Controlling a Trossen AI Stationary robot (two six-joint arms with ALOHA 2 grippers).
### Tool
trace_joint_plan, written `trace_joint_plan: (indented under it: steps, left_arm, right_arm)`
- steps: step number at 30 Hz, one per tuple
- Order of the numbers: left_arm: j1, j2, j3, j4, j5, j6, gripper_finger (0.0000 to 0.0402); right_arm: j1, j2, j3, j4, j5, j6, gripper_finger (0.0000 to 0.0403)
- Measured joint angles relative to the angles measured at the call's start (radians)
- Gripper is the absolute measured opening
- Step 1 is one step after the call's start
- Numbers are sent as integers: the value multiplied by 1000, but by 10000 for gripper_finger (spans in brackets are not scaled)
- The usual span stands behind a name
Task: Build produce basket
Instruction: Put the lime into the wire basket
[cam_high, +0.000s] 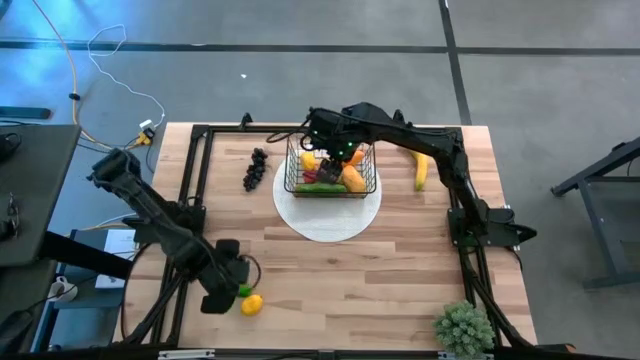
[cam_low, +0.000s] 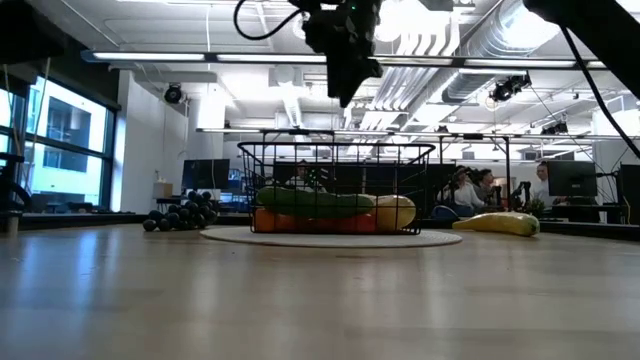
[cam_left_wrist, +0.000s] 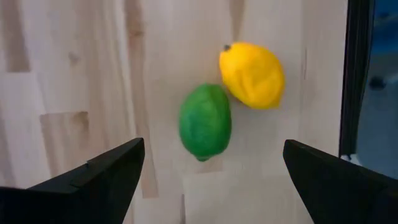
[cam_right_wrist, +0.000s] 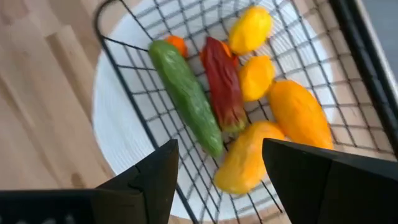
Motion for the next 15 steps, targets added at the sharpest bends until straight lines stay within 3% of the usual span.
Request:
trace_joint_plan:
  steps: [15]
  left_arm:
    - [-46, 222, 0, 31, -45, 47, 359]
  right_arm:
    - [115, -10, 5, -46, 60, 113, 213]
